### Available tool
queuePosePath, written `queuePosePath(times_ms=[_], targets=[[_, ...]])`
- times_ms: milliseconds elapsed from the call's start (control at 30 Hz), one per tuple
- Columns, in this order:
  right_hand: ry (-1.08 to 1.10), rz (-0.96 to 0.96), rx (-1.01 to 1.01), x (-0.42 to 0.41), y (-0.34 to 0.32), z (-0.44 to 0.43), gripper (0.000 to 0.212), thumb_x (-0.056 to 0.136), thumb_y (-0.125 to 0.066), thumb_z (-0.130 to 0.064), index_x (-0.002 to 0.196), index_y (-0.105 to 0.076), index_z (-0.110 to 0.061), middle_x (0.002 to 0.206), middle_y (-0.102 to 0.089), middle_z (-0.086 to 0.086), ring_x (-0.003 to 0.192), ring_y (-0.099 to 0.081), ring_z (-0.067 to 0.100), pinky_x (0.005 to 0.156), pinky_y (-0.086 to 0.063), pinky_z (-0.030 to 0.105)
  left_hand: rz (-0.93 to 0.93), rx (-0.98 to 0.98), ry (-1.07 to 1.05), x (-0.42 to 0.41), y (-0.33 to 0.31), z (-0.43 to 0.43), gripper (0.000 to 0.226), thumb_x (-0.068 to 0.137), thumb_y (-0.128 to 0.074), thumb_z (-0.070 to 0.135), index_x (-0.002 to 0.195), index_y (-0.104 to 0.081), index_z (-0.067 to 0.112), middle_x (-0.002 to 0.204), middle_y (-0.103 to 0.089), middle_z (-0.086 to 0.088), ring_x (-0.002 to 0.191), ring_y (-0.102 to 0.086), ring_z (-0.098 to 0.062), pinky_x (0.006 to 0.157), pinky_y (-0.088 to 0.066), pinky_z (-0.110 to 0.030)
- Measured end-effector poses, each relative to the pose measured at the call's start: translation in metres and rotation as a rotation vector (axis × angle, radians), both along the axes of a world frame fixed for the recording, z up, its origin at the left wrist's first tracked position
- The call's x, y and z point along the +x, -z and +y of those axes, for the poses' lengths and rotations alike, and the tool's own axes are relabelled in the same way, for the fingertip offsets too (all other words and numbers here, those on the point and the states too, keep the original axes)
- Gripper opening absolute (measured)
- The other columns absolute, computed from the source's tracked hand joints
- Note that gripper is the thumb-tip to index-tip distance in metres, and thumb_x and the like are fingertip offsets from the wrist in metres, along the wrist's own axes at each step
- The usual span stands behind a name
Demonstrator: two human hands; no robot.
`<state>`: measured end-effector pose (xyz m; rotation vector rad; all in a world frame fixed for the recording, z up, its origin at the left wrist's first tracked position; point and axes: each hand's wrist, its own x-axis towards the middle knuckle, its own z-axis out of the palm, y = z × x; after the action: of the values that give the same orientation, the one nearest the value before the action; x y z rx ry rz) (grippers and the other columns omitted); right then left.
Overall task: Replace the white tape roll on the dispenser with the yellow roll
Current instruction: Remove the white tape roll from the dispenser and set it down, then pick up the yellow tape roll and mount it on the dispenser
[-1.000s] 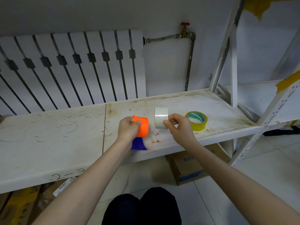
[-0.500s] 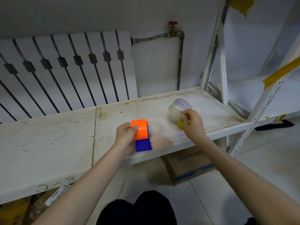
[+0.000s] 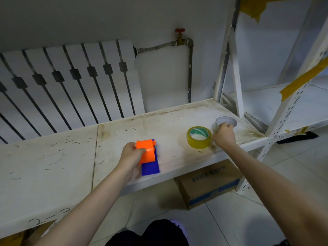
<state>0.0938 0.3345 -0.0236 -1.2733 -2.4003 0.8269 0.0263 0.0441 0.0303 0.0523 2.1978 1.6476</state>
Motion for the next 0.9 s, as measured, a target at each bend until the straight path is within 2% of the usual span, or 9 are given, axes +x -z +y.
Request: queuePosePath(times_ms=[133,300,400,500,600,667,733,800,900], targets=[[-0.058,-0.043,-0.017,0.002,0.005,0.001,0.048,0.087,-0.05,-0.002,0.132,-0.035,0.005,0.143,-0.031,0.025,0.118,-0.048,0.043,0.095,-0.043,0.045,0.009,-0.046,0.008,-0.009,0.007,0.0,0.012,0.09,-0.05,0.004,0.101,-0.047,0.007,0.079,-0.048,0.001,0.069,-0.046,-0.012,0.069,-0.045,-0.032],[-0.191,0.127,0.247,-0.007,0.004,-0.035,0.033,0.091,-0.048,-0.014,0.124,-0.049,-0.01,0.127,-0.053,0.012,0.101,-0.058,0.033,0.08,-0.051,0.042,-0.011,-0.012,-0.002,-0.011,0.006,-0.003,0.014,0.091,-0.048,0.001,0.083,-0.05,0.013,0.078,-0.049,0.0,0.069,-0.047,-0.014,0.067,-0.045,-0.032],[-0.309,-0.102,0.393,-0.016,0.01,-0.055,0.032,0.091,-0.045,-0.035,0.108,-0.057,-0.01,0.106,-0.062,0.012,0.096,-0.058,0.031,0.081,-0.046,0.039,-0.021,0.007,-0.015,-0.011,0.006,-0.005,0.022,0.092,-0.047,0.001,0.076,-0.049,0.016,0.079,-0.051,-0.001,0.071,-0.049,-0.015,0.081,-0.046,-0.039],[-0.34,-0.236,0.406,-0.019,0.017,-0.064,0.017,0.09,-0.049,-0.025,0.094,-0.058,-0.011,0.091,-0.063,0.007,0.094,-0.059,0.028,0.087,-0.04,0.037,-0.029,0.058,-0.032,-0.01,0.004,-0.011,0.016,0.093,-0.048,0.001,0.083,-0.053,0.012,0.082,-0.055,-0.004,0.073,-0.053,-0.016,0.075,-0.047,-0.038],[-0.337,-0.181,0.407,-0.021,0.017,-0.08,0.011,0.087,-0.047,-0.009,0.08,-0.054,-0.015,0.074,-0.056,0.002,0.076,-0.056,0.025,0.09,-0.04,0.034,-0.029,0.116,-0.051,-0.01,0.0,-0.02,0.017,0.093,-0.047,-0.001,0.083,-0.053,0.012,0.081,-0.057,-0.005,0.072,-0.054,-0.017,0.065,-0.046,-0.032],[-0.37,-0.113,0.417,-0.021,0.015,-0.093,0.011,0.087,-0.047,-0.01,0.085,-0.057,-0.014,0.077,-0.06,0.001,0.077,-0.058,0.025,0.088,-0.039,0.033,-0.021,0.145,-0.071,-0.011,-0.003,-0.027,0.016,0.093,-0.048,-0.001,0.085,-0.054,0.012,0.082,-0.058,-0.004,0.073,-0.054,-0.016,0.064,-0.046,-0.031],[-0.413,0.018,0.328,-0.021,0.009,-0.109,0.013,0.09,-0.05,-0.017,0.096,-0.061,-0.013,0.085,-0.062,0.001,0.082,-0.059,0.026,0.08,-0.038,0.032,-0.012,0.179,-0.089,-0.011,-0.006,-0.035,0.012,0.093,-0.048,-0.001,0.094,-0.054,0.01,0.084,-0.057,-0.003,0.075,-0.054,-0.015,0.065,-0.046,-0.03],[-0.433,0.2,0.096,-0.023,-0.004,-0.128,0.019,0.091,-0.052,-0.022,0.105,-0.06,-0.011,0.088,-0.056,-0.001,0.083,-0.056,0.022,0.072,-0.039,0.029,-0.003,0.201,-0.096,-0.011,-0.008,-0.042,0.012,0.093,-0.049,0.0,0.097,-0.053,0.01,0.088,-0.057,-0.003,0.078,-0.054,-0.014,0.065,-0.047,-0.028],[-0.452,0.456,-0.148,-0.028,-0.026,-0.159,0.018,0.092,-0.053,-0.018,0.106,-0.057,-0.008,0.091,-0.056,0.001,0.084,-0.053,0.014,0.063,-0.042,0.019,0.016,0.239,-0.106,-0.007,-0.011,-0.055,0.015,0.092,-0.048,-0.001,0.091,-0.055,0.012,0.088,-0.057,-0.002,0.079,-0.054,-0.014,0.068,-0.046,-0.029]])
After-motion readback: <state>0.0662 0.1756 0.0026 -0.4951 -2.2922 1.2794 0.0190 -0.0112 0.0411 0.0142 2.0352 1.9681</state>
